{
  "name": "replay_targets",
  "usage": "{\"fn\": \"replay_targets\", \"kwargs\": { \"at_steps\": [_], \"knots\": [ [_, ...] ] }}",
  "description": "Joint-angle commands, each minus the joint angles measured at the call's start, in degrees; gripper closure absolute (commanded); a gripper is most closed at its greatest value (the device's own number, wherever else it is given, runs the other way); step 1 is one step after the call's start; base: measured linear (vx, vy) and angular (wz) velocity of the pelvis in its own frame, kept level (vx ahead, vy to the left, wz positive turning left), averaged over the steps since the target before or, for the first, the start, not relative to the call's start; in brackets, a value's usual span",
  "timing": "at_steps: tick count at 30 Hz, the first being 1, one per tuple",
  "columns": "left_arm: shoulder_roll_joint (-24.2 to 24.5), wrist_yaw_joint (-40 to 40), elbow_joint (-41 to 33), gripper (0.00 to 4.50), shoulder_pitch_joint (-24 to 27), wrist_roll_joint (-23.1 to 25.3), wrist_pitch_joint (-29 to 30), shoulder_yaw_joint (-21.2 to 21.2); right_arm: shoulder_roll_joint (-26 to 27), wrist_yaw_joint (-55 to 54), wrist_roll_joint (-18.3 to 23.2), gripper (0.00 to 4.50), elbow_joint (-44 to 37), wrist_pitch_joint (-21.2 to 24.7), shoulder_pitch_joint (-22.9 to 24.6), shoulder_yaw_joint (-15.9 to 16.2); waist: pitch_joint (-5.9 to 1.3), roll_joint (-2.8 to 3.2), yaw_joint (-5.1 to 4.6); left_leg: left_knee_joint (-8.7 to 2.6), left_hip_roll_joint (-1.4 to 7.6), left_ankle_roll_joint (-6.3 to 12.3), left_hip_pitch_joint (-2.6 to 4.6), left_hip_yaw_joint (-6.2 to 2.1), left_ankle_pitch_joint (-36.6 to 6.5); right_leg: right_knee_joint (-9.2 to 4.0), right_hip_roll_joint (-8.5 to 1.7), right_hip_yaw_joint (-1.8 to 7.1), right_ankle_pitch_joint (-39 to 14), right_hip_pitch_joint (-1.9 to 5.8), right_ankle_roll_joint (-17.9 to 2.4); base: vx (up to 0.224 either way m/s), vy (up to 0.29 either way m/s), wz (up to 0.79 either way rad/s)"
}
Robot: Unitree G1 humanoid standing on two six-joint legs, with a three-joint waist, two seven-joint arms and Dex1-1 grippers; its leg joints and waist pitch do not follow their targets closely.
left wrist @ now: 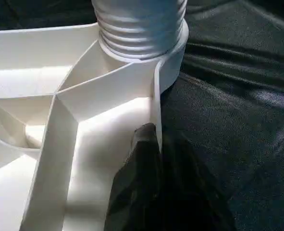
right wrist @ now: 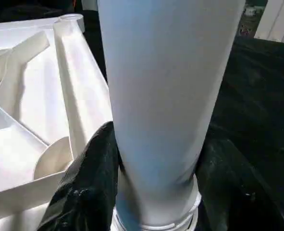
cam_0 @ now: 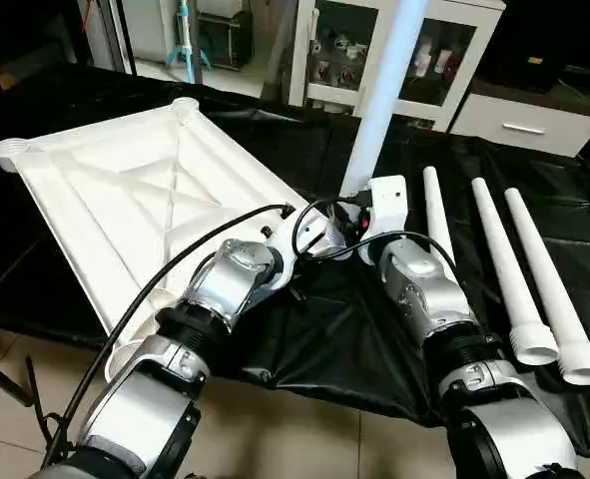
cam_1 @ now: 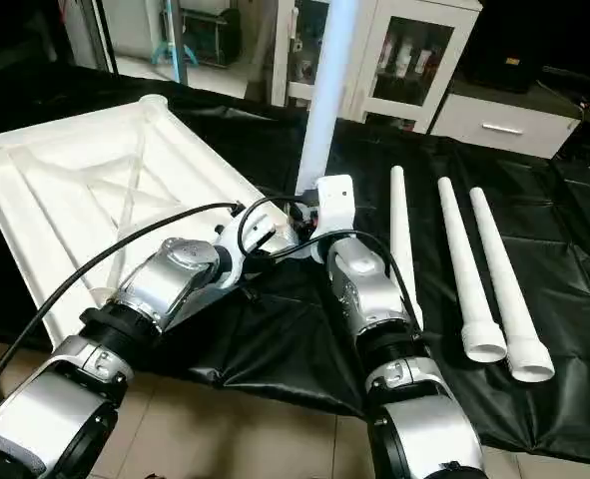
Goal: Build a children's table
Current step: Rotate leg to tighten
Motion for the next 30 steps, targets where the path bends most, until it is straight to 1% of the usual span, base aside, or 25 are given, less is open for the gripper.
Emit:
{"fn": "replay_targets", "kwargs": {
  "at_steps": [1, 2, 4, 5, 6, 7, 9, 10, 11, 12, 13, 14, 15, 16, 17, 18, 19, 20, 21, 22, 24, 25, 26, 27, 30],
  "knots": [
    [-0.85, -0.68, -1.04, 4.50, -1.76, -0.20, -3.45, 0.33, 0.31, 3.70, 0.46, 2.05, 3.56, 2.19, 2.00, 0.60, -3.25, 0.19, 0.41, -3.93, 0.48, 2.15, 0.53, 0.40, -9.34, -4.00, -2.43, 1.10, -1.72, 2.85, -13.24, 0.000, 0.000, 0.00],
    [-0.65, -0.93, -0.97, 4.50, -1.60, -0.34, -3.50, 0.15, 0.10, 4.48, 1.28, 1.91, 2.78, 1.94, 2.27, -0.14, -3.22, 0.21, 0.48, -3.98, 0.55, 1.94, 0.60, 0.36, -10.40, -4.14, -2.49, 1.12, -3.26, 2.84, -12.82, 0.000, 0.000, 0.00],
    [-0.55, -1.08, -1.06, 4.50, -1.49, -0.37, -3.53, 0.08, -0.06, 5.23, 1.86, 1.88, 2.03, 2.11, 2.53, -0.42, -3.25, 0.23, 0.50, -3.97, 0.54, 1.95, 0.48, 0.35, -9.74, -4.07, -2.43, 1.15, -2.60, 2.85, -12.73, 0.000, 0.000, 0.00],
    [-0.40, -1.49, -1.27, 4.50, -1.19, -0.47, -3.53, -0.02, -0.56, 7.07, 2.41, 1.82, 0.29, 2.23, 3.14, -0.48, -3.31, 0.26, 0.64, -3.94, 0.56, 2.14, 0.45, 0.37, -8.69, -3.93, -2.49, 1.18, -1.12, 2.90, -12.87, 0.000, 0.000, 0.00],
    [-0.29, -1.76, -1.46, 4.50, -0.97, -0.50, -3.53, -0.10, -0.92, 7.93, 2.74, 1.70, -0.99, 2.38, 3.57, -0.58, -3.37, 0.18, 0.73, -3.89, 0.55, 2.44, 0.37, 0.35, -7.67, -3.75, -2.45, 1.14, 0.51, 3.05, -13.07, 0.000, 0.000, 0.00],
    [-0.09, -2.13, -1.79, 4.50, -0.64, -0.49, -3.51, -0.26, -1.44, 8.94, 3.26, 1.55, -2.89, 2.79, 4.19, -0.91, -3.34, 0.18, 0.75, -3.90, 0.52, 2.65, 0.37, 0.36, -7.38, -3.75, -2.40, 1.12, 1.00, 3.07, -13.16, 0.000, 0.000, 0.00],
    [0.28, -3.05, -2.27, 4.50, -0.12, -0.44, -3.73, -0.65, -2.31, 10.18, 3.78, 1.39, -5.59, 3.24, 5.07, -1.12, -3.25, 0.27, 0.90, -3.90, 0.55, 3.14, 0.44, 0.42, -7.31, -3.87, -2.51, 1.16, 0.82, 3.01, -13.28, 0.000, 0.000, 0.00],
    [0.47, -3.58, -2.59, 4.50, 0.20, -0.50, -3.84, -0.79, -2.95, 10.81, 4.03, 1.39, -6.95, 3.56, 5.53, -1.15, -3.26, 0.15, 1.00, -3.87, 0.52, 3.22, 0.44, 0.44, -7.14, -3.89, -2.48, 1.20, 0.60, 3.07, -13.21, 0.000, 0.000, 0.00],
    [0.56, -3.79, -2.74, 4.50, 0.33, -0.53, -3.80, -0.84, -3.23, 11.04, 4.13, 1.34, -7.50, 3.74, 5.72, -1.16, -3.24, 0.15, 1.03, -3.91, 0.54, 3.24, 0.43, 0.44, -7.29, -3.94, -2.50, 1.20, 0.31, 3.04, -13.23, 0.000, 0.000, 0.00],
    [1.16, -5.22, -3.66, 4.50, 1.05, -0.56, -4.16, -1.38, -4.66, 12.30, 4.68, 1.27, -10.28, 4.61, 6.65, -1.43, -3.15, 0.23, 1.17, -3.97, 0.57, 3.20, 0.45, 0.40, -7.62, -4.06, -2.52, 1.20, -0.45, 3.06, -13.16, 0.000, 0.000, 0.00],
    [1.47, -5.94, -4.09, 4.50, 1.38, -0.54, -4.46, -1.68, -5.24, 12.86, 4.91, 1.18, -11.42, 4.99, 7.04, -1.62, -3.14, 0.24, 1.31, -3.98, 0.71, 3.18, 0.45, 0.38, -7.94, -4.07, -2.55, 1.21, -0.84, 3.03, -13.04, 0.000, 0.000, 0.00],
    [2.52, -8.43, -5.70, 4.50, 2.59, -0.89, -4.19, -2.34, -7.59, 15.41, 5.72, 1.06, -14.63, 6.74, 8.19, -1.83, -3.16, 0.30, 1.42, -4.03, 0.74, 3.18, 0.51, 0.35, -7.68, -4.02, -2.49, 1.18, -0.55, 3.06, -13.05, 0.000, 0.000, 0.00],
    [2.53, -8.44, -5.71, 4.50, 2.60, -0.89, -4.19, -2.34, -7.60, 15.43, 5.72, 0.99, -14.65, 6.75, 8.20, -1.83, -3.12, 0.26, 1.43, -4.02, 0.77, 3.20, 0.48, 0.38, -7.61, -4.01, -2.47, 1.19, -0.37, 3.03, -13.07, 0.000, 0.000, 0.00],
    [3.08, -10.04, -6.65, 4.50, 3.34, -1.31, -4.50, -2.65, -8.94, 17.13, 5.89, 0.94, -15.92, 7.21, 8.88, -1.57, -3.15, 0.27, 1.42, -3.98, 0.71, 3.17, 0.49, 0.43, -7.45, -3.96, -2.43, 1.20, -0.24, 2.99, -13.09, 0.000, 0.000, 0.00],
    [4.70, -14.63, -9.31, 4.50, 5.42, -2.44, -6.18, -3.61, -12.80, 22.61, 6.53, 0.86, -19.63, 8.24, 10.96, -0.66, -3.12, 0.56, 1.61, -4.01, 0.76, 3.17, 0.58, 0.34, -7.66, -4.06, -2.37, 1.12, -0.03, 3.10, -13.07, 0.000, 0.000, 0.00],
    [5.06, -15.60, -9.85, 4.50, 5.82, -2.66, -6.73, -3.85, -13.58, 23.99, 6.73, 0.75, -20.41, 8.35, 11.44, -0.39, -3.08, 0.49, 1.83, -3.97, 0.90, 3.67, 0.50, 0.39, -7.13, -3.96, -2.46, 1.24, 1.24, 3.22, -13.09, 0.000, 0.000, 0.00],
    [6.61, -19.32, -11.97, 4.50, 7.34, -3.39, -7.78, -4.87, -16.76, 29.93, 7.59, 0.63, -23.57, 9.25, 13.46, 0.85, -3.05, 0.55, 1.90, -3.93, 0.77, 3.83, 0.50, 0.45, -7.21, -4.00, -2.38, 1.22, 1.15, 3.16, -13.20, 0.000, 0.000, 0.00],
    [7.21, -20.55, -12.70, 4.50, 7.85, -3.55, -7.88, -5.26, -17.90, 32.11, 7.88, 0.56, -24.74, 9.76, 14.20, 1.29, -3.11, 0.57, 2.19, -3.89, 0.90, 4.31, 0.52, 0.48, -7.67, -4.00, -2.45, 1.28, 1.15, 3.24, -13.16, 0.000, 0.000, 0.00],
    [7.97, -22.05, -13.44, 4.50, 8.43, -3.60, -9.18, -5.89, -19.17, 34.64, 8.22, 0.49, -25.92, 10.07, 15.01, 1.89, -3.06, 0.78, 2.42, -3.96, 0.90, 4.58, 0.50, 0.46, -7.56, -4.04, -2.48, 1.25, 0.86, 3.16, -13.14, 0.000, 0.000, 0.00],
    [7.97, -22.05, -13.44, 4.50, 8.43, -3.60, -9.18, -5.89, -19.17, 34.64, 8.22, 0.44, -25.92, 10.07, 15.01, 1.89, -3.02, 0.71, 2.43, -3.97, 0.90, 4.35, 0.57, 0.58, -7.83, -4.09, -2.43, 1.27, -0.09, 2.91, -13.19, 0.000, 0.000, 0.00],
    [10.51, -27.32, -16.47, 4.50, 10.35, -4.51, -11.66, -7.53, -23.72, 42.27, 8.93, 0.30, -29.90, 11.76, 17.61, 4.37, -2.87, 0.76, 2.60, -4.08, 1.02, 4.03, 0.56, 0.52, -8.80, -4.29, -2.57, 1.29, -2.61, 2.92, -13.01, 0.000, 0.000, 0.00],
    [10.54, -27.38, -16.50, 4.50, 10.37, -4.52, -11.68, -7.55, -23.78, 42.37, 8.94, 0.17, -29.95, 11.78, 17.64, 4.41, -2.90, 0.87, 2.60, -4.13, 1.08, 3.94, 0.57, 0.46, -8.96, -4.28, -2.62, 1.27, -3.03, 2.95, -12.97, 0.000, 0.000, 0.00],
    [11.91, -30.13, -18.42, 4.50, 11.32, -5.22, -11.65, -8.07, -26.16, 45.70, 8.85, 0.07, -31.36, 12.16, 18.70, 5.73, -2.83, 0.88, 2.68, -4.21, 1.15, 3.55, 0.63, 0.42, -9.57, -4.31, -2.58, 1.21, -4.20, 2.86, -12.77, 0.000, 0.000, 0.00],
    [13.02, -32.11, -19.79, 4.50, 11.97, -5.52, -11.82, -8.48, -27.94, 48.16, 8.84, 0.01, -32.26, 12.55, 19.36, 6.74, -2.84, 0.88, 2.67, -4.21, 1.15, 3.57, 0.58, 0.47, -9.46, -4.34, -2.60, 1.26, -4.30, 2.85, -12.66, 0.000, 0.000, 0.00],
    [15.11, -34.95, -21.29, 4.50, 12.78, -5.16, -12.38, -9.06, -30.35, 52.30, 8.65, 0.01, -33.42, 12.89, 19.87, 8.45, -2.88, 0.85, 2.57, -4.07, 1.11, 4.09, 0.50, 0.51, -8.33, -4.09, -2.54, 1.26, -2.56, 2.77, -12.97, 0.000, 0.000, 0.00]
  ]
}}
